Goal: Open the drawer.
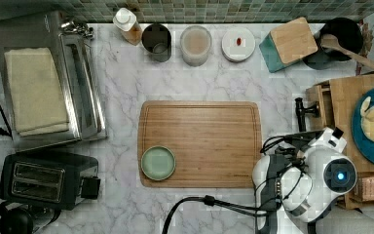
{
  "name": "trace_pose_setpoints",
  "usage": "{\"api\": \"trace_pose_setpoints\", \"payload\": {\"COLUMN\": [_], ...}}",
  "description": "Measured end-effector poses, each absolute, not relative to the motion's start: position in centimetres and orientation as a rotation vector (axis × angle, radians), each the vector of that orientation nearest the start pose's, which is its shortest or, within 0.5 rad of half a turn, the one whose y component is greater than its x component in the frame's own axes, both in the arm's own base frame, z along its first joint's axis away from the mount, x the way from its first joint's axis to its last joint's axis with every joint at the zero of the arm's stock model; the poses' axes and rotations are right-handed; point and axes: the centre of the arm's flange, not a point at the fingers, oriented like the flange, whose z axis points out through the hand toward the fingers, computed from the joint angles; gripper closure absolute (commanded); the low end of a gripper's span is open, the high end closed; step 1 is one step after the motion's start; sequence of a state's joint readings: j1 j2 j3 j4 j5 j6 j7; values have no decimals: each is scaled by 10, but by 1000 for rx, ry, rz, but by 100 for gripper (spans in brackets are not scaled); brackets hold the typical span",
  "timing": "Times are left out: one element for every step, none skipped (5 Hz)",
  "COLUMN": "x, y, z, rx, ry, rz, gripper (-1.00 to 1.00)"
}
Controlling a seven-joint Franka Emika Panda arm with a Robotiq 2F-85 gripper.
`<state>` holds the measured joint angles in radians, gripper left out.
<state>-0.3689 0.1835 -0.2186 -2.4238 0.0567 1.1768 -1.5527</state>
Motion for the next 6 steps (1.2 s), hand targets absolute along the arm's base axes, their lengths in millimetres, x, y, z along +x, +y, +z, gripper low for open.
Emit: {"api": "trace_pose_setpoints", "payload": {"x": [418, 421, 423, 426, 428, 424], "y": [-270, -251, -223, -185, -145, -121], "z": [243, 244, 248, 247, 244, 245], "rx": [-3208, -3164, -3132, -3113, -3101, -3091], "ry": [-167, -213, -154, -53, -58, -10], "rz": [-207, -155, -116, -96, -75, -87], "gripper": [-100, -100, -100, -100, -100, -100]}}
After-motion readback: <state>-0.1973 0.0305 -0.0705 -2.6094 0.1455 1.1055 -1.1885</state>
